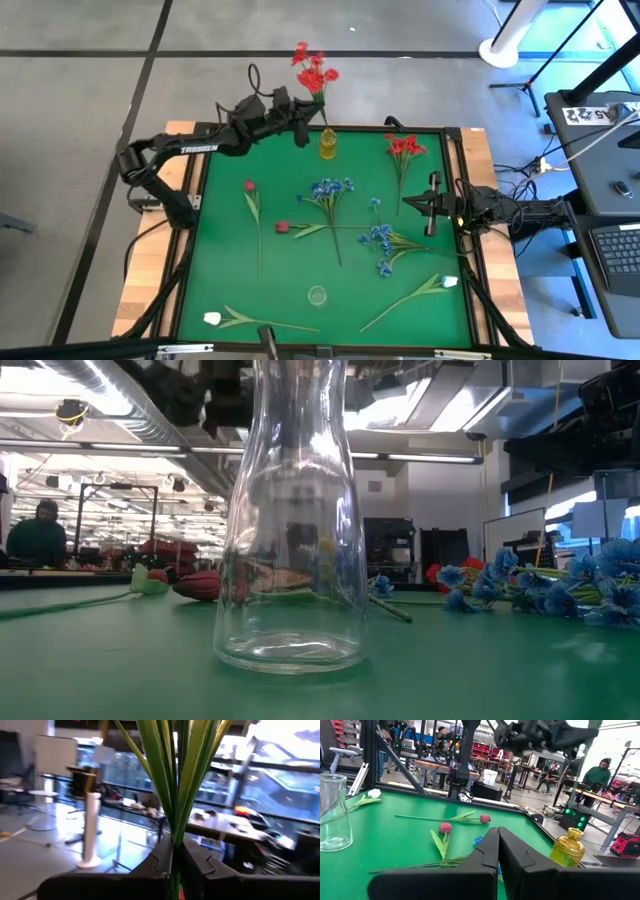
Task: Sort flowers into vase by color
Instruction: Put the left red flowers into the yellow vase
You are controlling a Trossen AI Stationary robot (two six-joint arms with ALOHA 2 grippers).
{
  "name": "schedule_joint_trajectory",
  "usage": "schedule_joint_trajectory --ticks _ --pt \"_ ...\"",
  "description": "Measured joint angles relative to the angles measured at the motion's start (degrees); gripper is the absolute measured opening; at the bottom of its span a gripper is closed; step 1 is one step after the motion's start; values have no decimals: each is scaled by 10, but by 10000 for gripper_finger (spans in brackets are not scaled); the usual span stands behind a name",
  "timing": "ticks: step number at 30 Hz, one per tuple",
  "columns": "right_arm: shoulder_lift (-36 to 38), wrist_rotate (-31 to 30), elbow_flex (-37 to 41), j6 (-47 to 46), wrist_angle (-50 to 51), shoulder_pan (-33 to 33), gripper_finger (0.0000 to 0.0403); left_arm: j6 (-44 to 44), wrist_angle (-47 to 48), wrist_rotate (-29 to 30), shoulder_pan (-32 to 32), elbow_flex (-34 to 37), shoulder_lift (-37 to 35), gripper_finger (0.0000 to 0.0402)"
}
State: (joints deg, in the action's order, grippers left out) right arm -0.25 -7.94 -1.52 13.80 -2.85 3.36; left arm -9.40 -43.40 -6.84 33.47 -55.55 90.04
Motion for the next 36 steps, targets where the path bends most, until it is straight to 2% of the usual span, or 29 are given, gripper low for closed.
schedule_joint_trajectory --ticks 6,10,25,32,36 --pt "0 0 0 0 0 0 8 -32 -12 11 47 0 43 11" --pt "0 0 0 0 0 0 8 -54 -19 23 58 0 53 12" --pt "0 0 0 0 0 0 8 -4 -23 31 12 0 53 12" --pt "0 0 0 0 0 0 8 60 -21 91 -14 0 63 12" --pt "0 0 0 0 0 0 8 70 -16 107 -14 0 64 12"
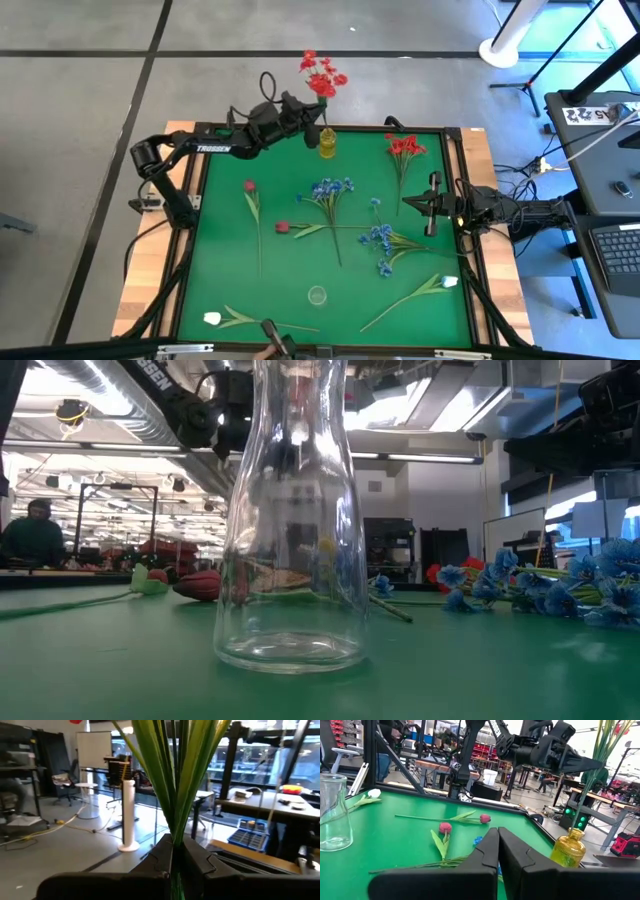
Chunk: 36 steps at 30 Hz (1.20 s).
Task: Sort flowers into vase by color
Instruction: Put the left red flowers into the yellow vase
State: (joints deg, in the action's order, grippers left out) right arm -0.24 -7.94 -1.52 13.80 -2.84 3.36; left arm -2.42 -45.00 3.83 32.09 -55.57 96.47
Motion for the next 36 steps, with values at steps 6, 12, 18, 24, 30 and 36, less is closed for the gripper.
schedule_joint_trajectory --ticks 6,12,18,24,30,36 --pt "0 0 0 0 0 0 7 3 -31 1 3 -1 0 12" --pt "0 0 0 0 0 0 8 26 -26 1 2 -16 0 12" --pt "0 0 0 0 0 0 8 58 52 13 10 -23 0 12" --pt "0 0 0 0 0 0 8 56 109 14 16 -23 0 12" --pt "0 0 0 0 0 0 7 51 118 -5 15 -23 0 12" --pt "0 0 0 0 0 0 8 57 170 -5 15 -23 0 12"
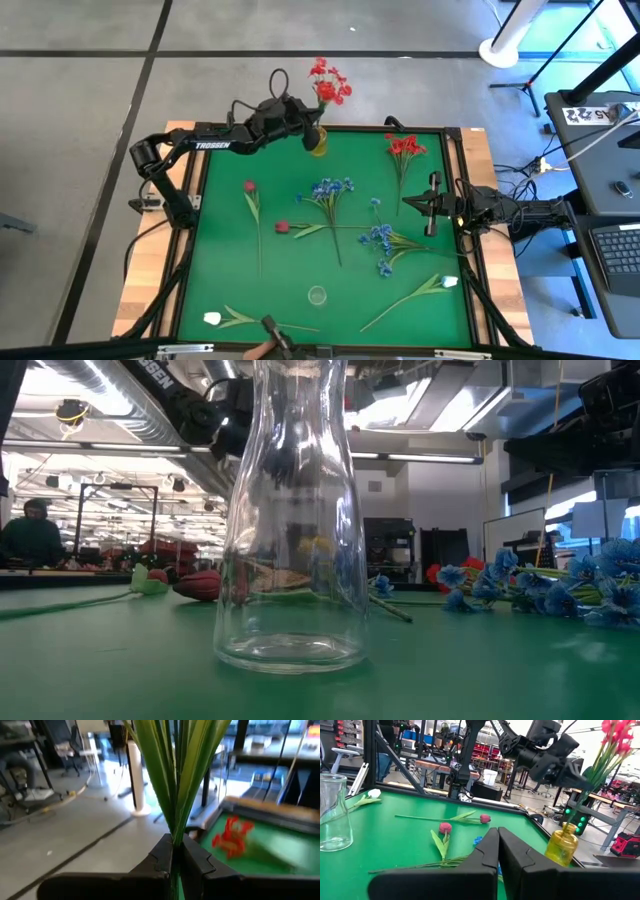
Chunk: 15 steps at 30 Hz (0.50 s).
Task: Sort flowers into vase by color
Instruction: Put the left red flowers into the yellow vase
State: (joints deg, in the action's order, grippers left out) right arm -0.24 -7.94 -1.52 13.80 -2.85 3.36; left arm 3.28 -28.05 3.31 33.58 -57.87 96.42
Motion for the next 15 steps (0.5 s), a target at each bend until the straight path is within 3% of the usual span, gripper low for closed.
schedule_joint_trajectory --ticks 6,15 --pt "0 0 0 0 0 0 8 13 79 0 0 0 0 12" --pt "0 0 0 0 0 0 8 -17 61 -25 0 5 0 12"
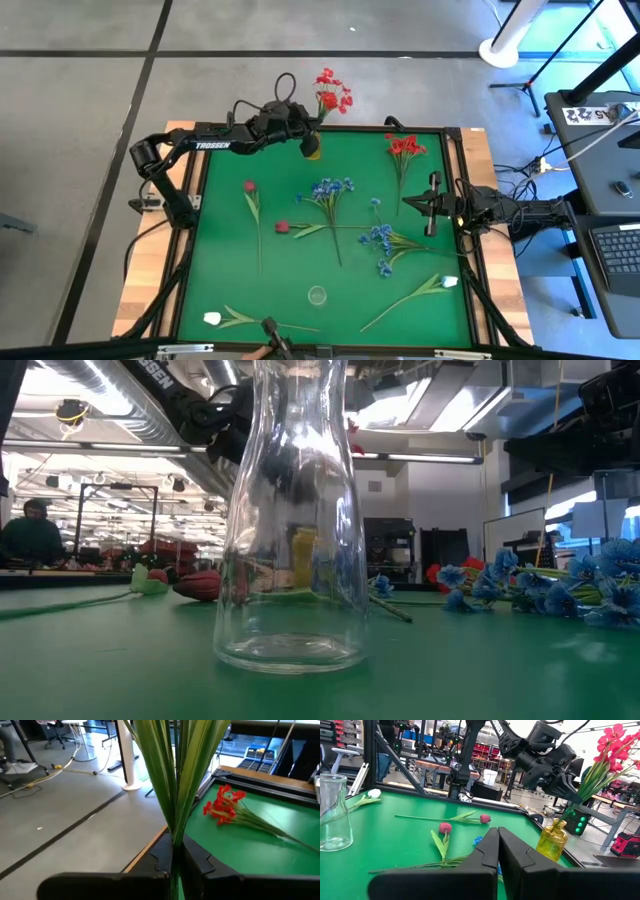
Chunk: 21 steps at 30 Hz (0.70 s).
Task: Sort flowers into vase by color
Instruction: Put the left red flowers into the yellow vase
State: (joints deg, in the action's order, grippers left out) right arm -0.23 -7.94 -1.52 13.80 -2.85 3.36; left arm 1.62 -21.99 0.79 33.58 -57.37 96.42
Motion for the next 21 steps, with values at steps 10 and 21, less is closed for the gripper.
schedule_joint_trajectory --ticks 10,21 --pt "0 0 0 0 0 0 8 -41 -189 -1 11 96 0 12" --pt "0 0 0 0 0 0 8 -42 -196 -1 18 142 0 21"
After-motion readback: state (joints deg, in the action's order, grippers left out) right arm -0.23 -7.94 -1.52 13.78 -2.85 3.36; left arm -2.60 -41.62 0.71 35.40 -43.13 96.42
